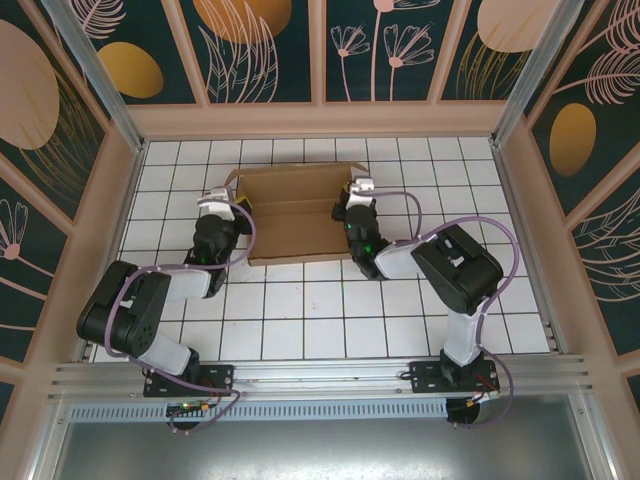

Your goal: Fold the paper box

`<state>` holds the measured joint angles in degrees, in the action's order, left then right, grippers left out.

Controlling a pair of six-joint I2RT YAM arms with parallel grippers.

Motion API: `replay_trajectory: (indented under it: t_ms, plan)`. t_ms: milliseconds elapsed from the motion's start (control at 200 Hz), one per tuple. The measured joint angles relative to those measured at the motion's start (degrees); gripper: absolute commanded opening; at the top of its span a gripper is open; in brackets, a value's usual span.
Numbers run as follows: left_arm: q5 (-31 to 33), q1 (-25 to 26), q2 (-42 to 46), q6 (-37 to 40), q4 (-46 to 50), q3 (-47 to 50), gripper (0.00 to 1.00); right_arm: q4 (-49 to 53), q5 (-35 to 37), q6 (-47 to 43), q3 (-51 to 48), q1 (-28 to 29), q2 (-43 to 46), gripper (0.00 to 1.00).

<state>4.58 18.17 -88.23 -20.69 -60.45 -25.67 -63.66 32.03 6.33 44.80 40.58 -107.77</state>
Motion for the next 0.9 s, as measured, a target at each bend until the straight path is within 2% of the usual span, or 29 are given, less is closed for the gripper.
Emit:
replay_trajectory:
  t_ms: [95,230,630,901]
  plan:
    - [-0.2,0.0,-0.5,-1.2,-3.7,2.1,0.0,-6.6,-2.7,-0.3,-3.8,0.0,0.0,0.0]
    - [-0.1,0.2,-0.5,-3.0,-7.0,4.4,0.01,-10.7,-5.1,-0.4,-6.3,0.0,-0.1,0.0]
    - [-0.2,0.6,0.0,-7.9,-9.4,6.6,0.03,-13.6,-6.6,1.8,-8.8,0.0,0.2,0.0]
    - [-0.3,1.0,2.2,-10.2,-11.5,10.7,0.05,-21.3,-8.8,5.7,-15.0,0.7,0.7,0.0]
